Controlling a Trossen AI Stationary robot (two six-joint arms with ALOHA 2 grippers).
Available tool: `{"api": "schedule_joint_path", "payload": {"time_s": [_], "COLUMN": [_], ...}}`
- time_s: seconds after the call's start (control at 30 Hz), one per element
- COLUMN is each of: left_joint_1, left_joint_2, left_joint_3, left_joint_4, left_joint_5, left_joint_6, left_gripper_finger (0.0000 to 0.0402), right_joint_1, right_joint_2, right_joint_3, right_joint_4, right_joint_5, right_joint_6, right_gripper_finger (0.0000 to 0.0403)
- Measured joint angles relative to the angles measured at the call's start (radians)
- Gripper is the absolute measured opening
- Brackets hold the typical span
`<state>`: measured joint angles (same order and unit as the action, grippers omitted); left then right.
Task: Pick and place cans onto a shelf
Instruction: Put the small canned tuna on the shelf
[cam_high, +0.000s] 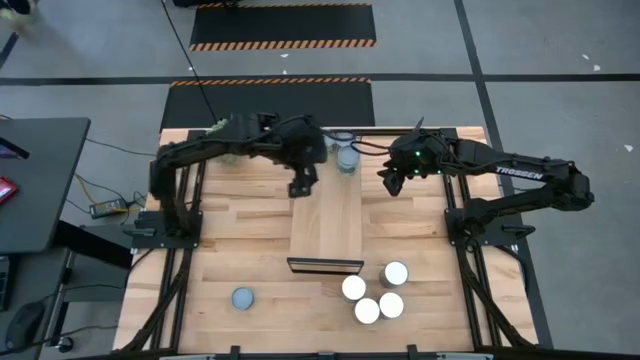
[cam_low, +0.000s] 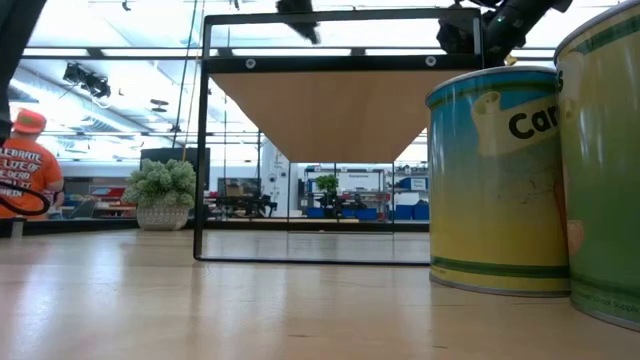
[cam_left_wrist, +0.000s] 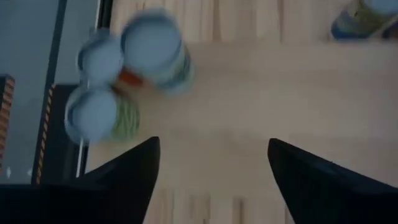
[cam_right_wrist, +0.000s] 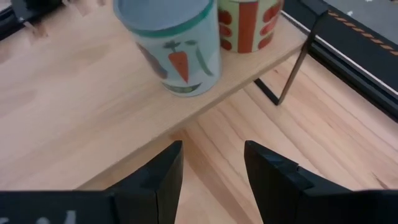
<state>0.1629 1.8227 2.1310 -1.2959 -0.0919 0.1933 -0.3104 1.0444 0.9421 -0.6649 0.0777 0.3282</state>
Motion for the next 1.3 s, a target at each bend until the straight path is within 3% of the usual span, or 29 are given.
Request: {"api": "schedule_joint_path", "payload": {"time_s": [0.1, 0.3, 0.5, 0.7, 0.83, 0.97, 1.13, 1.3], "left_joint_1": [-0.004, -0.080, -0.213, -0.382, -0.516, -0.664, -0.820, -0.941], "left_joint_2": [-0.100, -0.369, -0.613, -0.777, -0.808, -0.793, -0.739, -0.647], "left_joint_3": [-0.129, -0.515, -0.829, -1.082, -1.241, -1.372, -1.458, -1.466], "left_joint_4": [0.008, 0.086, 0.155, 0.207, 0.282, 0.424, 0.480, 0.572], "left_joint_5": [0.009, 0.039, 0.040, 0.051, 0.136, 0.187, 0.162, 0.060], "left_joint_6": [-0.032, -0.175, -0.425, -0.710, -0.849, -0.944, -1.020, -1.025], "left_gripper_finger": [0.0282, 0.0250, 0.0229, 0.0223, 0.0241, 0.0287, 0.0337, 0.0349], "right_joint_1": [0.016, 0.042, 0.042, 0.042, 0.042, 0.042, 0.042, 0.042], "right_joint_2": [-0.013, -0.033, -0.033, -0.032, -0.032, -0.032, -0.032, -0.032], "right_joint_3": [0.000, 0.000, 0.000, 0.000, 0.000, 0.000, 0.000, 0.000], "right_joint_4": [-0.002, 0.001, 0.028, 0.048, 0.046, 0.046, 0.044, 0.044], "right_joint_5": [-0.004, 0.009, 0.013, 0.013, 0.014, 0.010, 0.008, 0.008], "right_joint_6": [-0.016, -0.015, -0.017, -0.017, -0.013, 0.005, 0.016, 0.017], "right_gripper_finger": [0.0178, 0.0178, 0.0178, 0.0178, 0.0178, 0.0178, 0.0178, 0.0178]}}
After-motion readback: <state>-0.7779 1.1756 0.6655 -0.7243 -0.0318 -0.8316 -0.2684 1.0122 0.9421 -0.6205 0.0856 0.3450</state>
